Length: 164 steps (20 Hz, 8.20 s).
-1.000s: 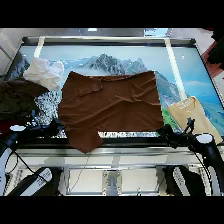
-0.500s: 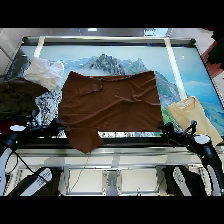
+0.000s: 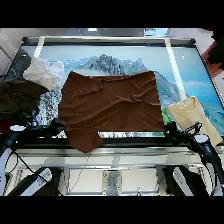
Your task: Fold the shirts.
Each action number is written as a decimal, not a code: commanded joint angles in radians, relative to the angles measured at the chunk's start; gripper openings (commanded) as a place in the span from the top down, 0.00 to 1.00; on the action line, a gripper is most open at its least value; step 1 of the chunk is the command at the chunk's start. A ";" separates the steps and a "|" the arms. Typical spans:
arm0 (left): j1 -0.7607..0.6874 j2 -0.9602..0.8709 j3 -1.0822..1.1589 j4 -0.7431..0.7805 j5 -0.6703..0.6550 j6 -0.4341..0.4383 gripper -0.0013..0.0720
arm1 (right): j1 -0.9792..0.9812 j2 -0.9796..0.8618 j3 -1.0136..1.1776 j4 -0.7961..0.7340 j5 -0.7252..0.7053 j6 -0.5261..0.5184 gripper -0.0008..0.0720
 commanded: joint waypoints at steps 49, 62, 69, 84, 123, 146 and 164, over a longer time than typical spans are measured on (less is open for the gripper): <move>-0.409 -0.488 1.006 0.603 0.085 -0.312 0.97 | 0.229 -0.757 1.170 -0.167 0.077 -0.604 0.95; -0.409 -0.596 0.774 0.635 0.086 -0.323 0.96 | 0.260 -0.774 0.889 -0.253 0.200 -0.598 0.95; -0.406 -0.498 0.890 0.612 -0.064 -0.322 0.28 | 0.253 -0.698 0.936 -0.241 0.283 -0.596 0.60; -0.406 0.467 0.085 0.699 -0.233 -0.765 0.28 | 0.132 -0.363 0.968 -0.297 0.487 -0.570 0.60; -0.406 0.356 -0.224 0.148 0.119 -0.576 0.96 | -0.056 -0.364 0.303 -0.030 0.523 -0.438 0.37; -0.406 0.357 -0.184 0.150 0.148 -0.526 0.96 | -0.064 -0.359 0.280 0.135 0.317 -0.478 0.95; -0.406 0.423 0.362 0.352 -0.068 -0.408 0.97 | -0.280 0.007 0.395 0.137 0.492 -0.514 0.95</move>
